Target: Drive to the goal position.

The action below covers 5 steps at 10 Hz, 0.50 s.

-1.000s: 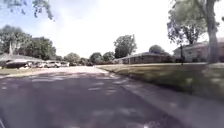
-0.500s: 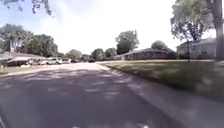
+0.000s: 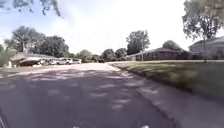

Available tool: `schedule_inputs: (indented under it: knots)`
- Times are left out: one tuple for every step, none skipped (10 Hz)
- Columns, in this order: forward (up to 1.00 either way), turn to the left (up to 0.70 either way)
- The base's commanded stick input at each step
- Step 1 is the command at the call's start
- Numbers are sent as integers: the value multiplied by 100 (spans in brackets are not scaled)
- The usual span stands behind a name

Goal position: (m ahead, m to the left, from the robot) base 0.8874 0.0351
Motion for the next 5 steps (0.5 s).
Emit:
schedule_inputs:
  knots:
    - [69,10]
    - [69,6]
    - [69,3]
    - [69,3]
    - [69,3]
